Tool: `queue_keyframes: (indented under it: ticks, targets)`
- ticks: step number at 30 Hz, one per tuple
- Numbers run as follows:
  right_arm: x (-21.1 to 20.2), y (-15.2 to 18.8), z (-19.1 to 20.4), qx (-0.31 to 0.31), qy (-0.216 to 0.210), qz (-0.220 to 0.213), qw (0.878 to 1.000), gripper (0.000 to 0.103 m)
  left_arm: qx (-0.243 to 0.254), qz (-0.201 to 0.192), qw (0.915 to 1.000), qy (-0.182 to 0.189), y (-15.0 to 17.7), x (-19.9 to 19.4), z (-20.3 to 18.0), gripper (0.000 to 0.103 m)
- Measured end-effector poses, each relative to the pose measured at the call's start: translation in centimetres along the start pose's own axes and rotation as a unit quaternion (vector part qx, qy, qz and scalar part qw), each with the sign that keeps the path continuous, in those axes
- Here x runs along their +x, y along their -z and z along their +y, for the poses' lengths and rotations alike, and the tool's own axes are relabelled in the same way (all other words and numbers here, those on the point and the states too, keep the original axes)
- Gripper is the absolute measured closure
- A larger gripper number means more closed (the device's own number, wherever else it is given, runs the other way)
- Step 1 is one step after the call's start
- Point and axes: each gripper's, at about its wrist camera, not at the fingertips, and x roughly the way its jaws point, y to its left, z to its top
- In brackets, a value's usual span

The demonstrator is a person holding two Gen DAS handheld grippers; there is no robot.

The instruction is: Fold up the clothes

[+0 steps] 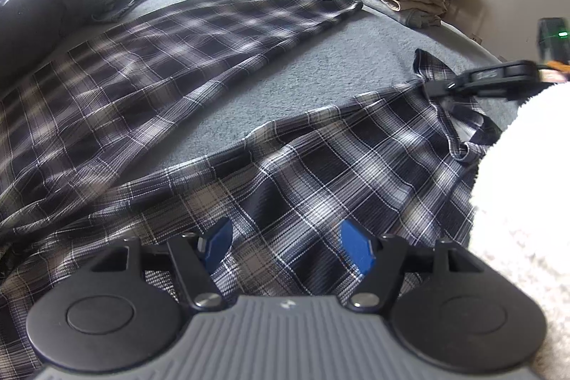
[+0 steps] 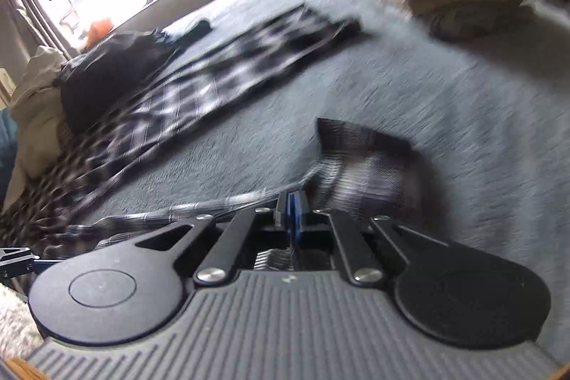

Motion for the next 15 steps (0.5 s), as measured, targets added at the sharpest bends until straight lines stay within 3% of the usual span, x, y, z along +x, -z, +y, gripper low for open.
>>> queue_keyframes:
  ticks: [3,5,7,9,15]
  targets:
    - [1.3,0.1,-1.3,0.063,-0.026,0.012,0.998,0.094,-0.003,0.0,1.0,0.003,0.1,0.0,0.1,0.034]
    - [0.0,-0.1,-2.0,0.099,-0.047,-0.013,0.994,0.074,-0.006,0.0,1.0,0.004,0.1,0.0,0.3,0.034]
    - [-2.1,-0.1,-1.9,0.103,-0.057,-0.052,0.992,0.062,-0.011,0.001,0.9999,0.005,0.1,0.0,0.4,0.034]
    - [-4.3,-0.2,-1.5,0.082,-0.06,-0.063,0.993,0.06,-0.013,0.0,0.9999,0.006,0.1,0.0,0.5,0.034]
    - [-7.8,2.1,1.4,-0.063,-0.054,0.009,0.997,0.061,-0.009,-0.006,0.9999,0.001,0.3,-0.6,0.5,0.034]
